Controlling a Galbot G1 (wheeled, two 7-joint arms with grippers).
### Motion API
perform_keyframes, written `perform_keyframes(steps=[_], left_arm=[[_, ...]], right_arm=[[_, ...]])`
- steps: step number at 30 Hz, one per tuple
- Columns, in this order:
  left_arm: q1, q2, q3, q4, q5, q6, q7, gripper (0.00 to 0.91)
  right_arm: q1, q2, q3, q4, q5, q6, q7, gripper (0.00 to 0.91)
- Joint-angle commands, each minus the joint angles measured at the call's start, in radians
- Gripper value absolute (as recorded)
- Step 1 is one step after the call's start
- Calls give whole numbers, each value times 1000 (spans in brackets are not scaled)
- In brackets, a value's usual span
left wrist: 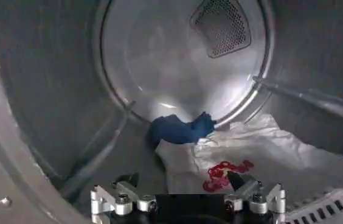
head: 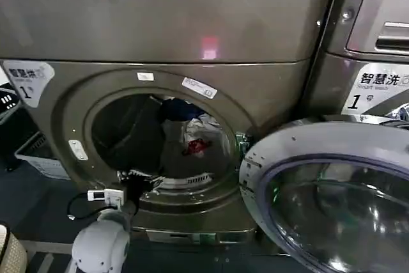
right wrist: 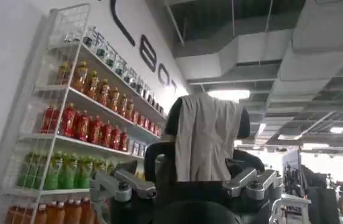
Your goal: Grasp the clothes from the dryer.
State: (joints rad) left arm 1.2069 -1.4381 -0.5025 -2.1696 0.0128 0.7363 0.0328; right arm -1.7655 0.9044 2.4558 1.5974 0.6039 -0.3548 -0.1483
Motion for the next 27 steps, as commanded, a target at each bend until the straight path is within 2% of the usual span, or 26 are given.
perform_keyframes(steps=[1,19,27], left_arm=[[2,0,3,0,5,49,-2,907],[-10,-5,13,14,17,49,0,907],[-85,-23,52,111,64,25,4,907]], right_arm=[[-1,3,1,0,1,1,0,907],[2,7,-3,-8,-2,30,-3,907],[0,8,-4,-2,-2,34,-3,907]])
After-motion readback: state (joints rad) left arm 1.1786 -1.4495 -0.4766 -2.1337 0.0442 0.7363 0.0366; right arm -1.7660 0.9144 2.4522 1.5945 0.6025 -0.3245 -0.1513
